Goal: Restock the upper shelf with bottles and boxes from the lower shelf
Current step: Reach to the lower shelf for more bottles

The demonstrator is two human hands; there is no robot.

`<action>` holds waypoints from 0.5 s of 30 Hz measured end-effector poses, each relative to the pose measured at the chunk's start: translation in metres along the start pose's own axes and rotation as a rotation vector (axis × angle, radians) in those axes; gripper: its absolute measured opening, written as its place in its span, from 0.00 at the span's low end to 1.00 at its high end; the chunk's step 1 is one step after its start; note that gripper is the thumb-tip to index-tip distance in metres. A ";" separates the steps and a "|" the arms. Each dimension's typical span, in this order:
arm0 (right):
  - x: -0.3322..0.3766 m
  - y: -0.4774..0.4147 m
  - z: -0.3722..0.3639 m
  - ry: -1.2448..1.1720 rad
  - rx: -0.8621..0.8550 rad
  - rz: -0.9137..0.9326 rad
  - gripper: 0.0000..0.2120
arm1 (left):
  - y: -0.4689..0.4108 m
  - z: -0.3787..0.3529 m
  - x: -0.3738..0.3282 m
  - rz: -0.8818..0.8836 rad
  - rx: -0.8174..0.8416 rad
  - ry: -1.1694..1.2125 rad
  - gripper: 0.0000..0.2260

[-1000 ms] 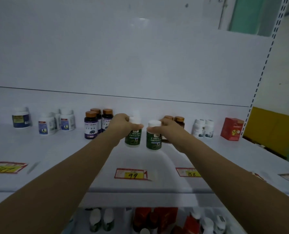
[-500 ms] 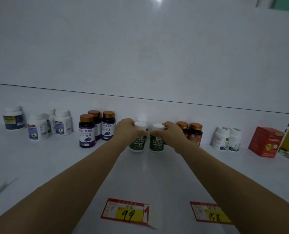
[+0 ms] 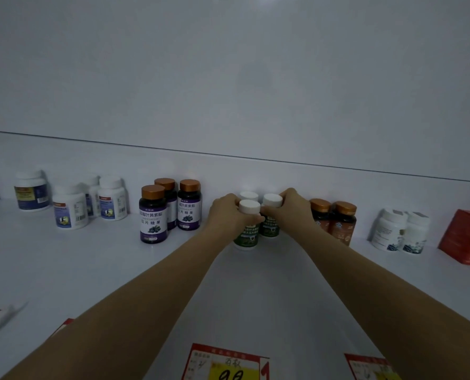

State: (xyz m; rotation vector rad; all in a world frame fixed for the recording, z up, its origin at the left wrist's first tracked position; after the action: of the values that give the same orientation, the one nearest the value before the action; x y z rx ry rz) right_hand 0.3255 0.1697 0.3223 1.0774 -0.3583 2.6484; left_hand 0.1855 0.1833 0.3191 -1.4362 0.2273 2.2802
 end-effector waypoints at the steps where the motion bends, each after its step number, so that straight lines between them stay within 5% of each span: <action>1: 0.000 0.000 0.000 0.002 -0.010 0.000 0.24 | 0.000 0.000 0.000 0.000 0.001 0.000 0.22; 7: -0.002 -0.004 0.000 0.046 -0.004 -0.012 0.26 | 0.004 0.000 -0.002 0.052 0.092 -0.095 0.29; 15: -0.001 0.004 0.002 0.083 0.070 -0.059 0.27 | 0.008 0.000 -0.001 0.085 0.138 -0.254 0.20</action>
State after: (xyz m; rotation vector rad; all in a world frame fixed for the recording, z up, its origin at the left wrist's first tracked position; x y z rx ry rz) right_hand 0.3262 0.1649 0.3226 0.9787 -0.2155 2.6615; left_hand 0.1827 0.1759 0.3194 -1.0759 0.3642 2.4347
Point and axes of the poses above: each hand's wrist, its own y-axis away from the middle knuckle, its own z-axis out of the back of the hand, x = y × z, the point moved 2 cm from there along -y, towards the middle knuckle, and after that the axes turned 13 degrees about x, right-handed, at the moved point
